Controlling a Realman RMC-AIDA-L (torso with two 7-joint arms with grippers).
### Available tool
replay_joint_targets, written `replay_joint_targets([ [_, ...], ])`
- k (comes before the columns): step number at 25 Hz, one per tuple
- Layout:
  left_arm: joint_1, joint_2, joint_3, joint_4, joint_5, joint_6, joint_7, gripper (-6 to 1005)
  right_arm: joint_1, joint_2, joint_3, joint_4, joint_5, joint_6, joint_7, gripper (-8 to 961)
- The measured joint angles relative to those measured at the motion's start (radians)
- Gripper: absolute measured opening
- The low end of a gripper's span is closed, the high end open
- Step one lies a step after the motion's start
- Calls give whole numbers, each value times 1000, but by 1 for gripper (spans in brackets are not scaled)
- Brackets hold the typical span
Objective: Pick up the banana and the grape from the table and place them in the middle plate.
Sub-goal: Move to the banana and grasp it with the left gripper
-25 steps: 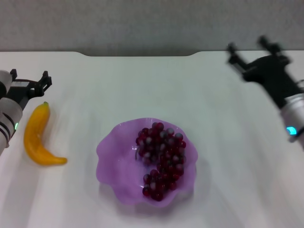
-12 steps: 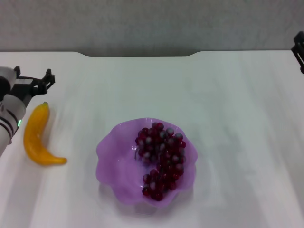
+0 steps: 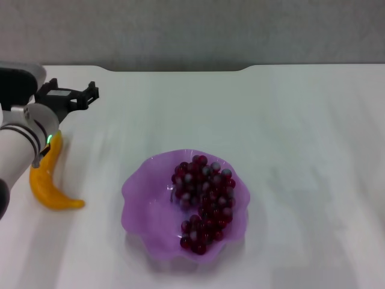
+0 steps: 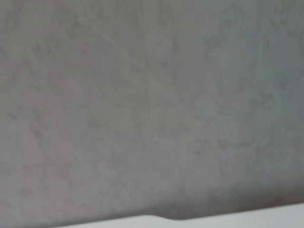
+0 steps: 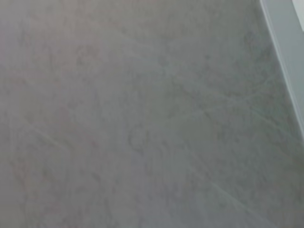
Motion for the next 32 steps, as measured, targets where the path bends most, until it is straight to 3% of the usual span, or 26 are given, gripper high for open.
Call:
replay_joint_targets([
  [9, -9, 6, -90, -57, 1, -129, 69, 892, 52, -8, 28, 21, -7, 169, -93, 874],
  [14, 25, 17, -232, -231, 1, -372, 176, 892, 51, -9, 29, 36, -9, 175, -95, 874],
  [17, 65, 6, -330, -340, 9, -497, 265, 892, 58, -9, 27, 56, -9, 182, -95, 874],
  [21, 80, -17, -489, -461, 130, -719, 301, 891, 60, -8, 23, 62, -9, 196, -95, 874],
  [24, 72, -20, -543, -502, 203, -818, 288, 891, 67, -8, 22, 62, -9, 205, -95, 873],
  [26, 48, -18, -600, -533, 314, -962, 237, 891, 71, -7, 21, 64, -9, 207, -95, 873],
  [32, 48, -19, -603, -528, 360, -1042, 207, 891, 71, -7, 18, 64, -10, 208, -95, 873],
])
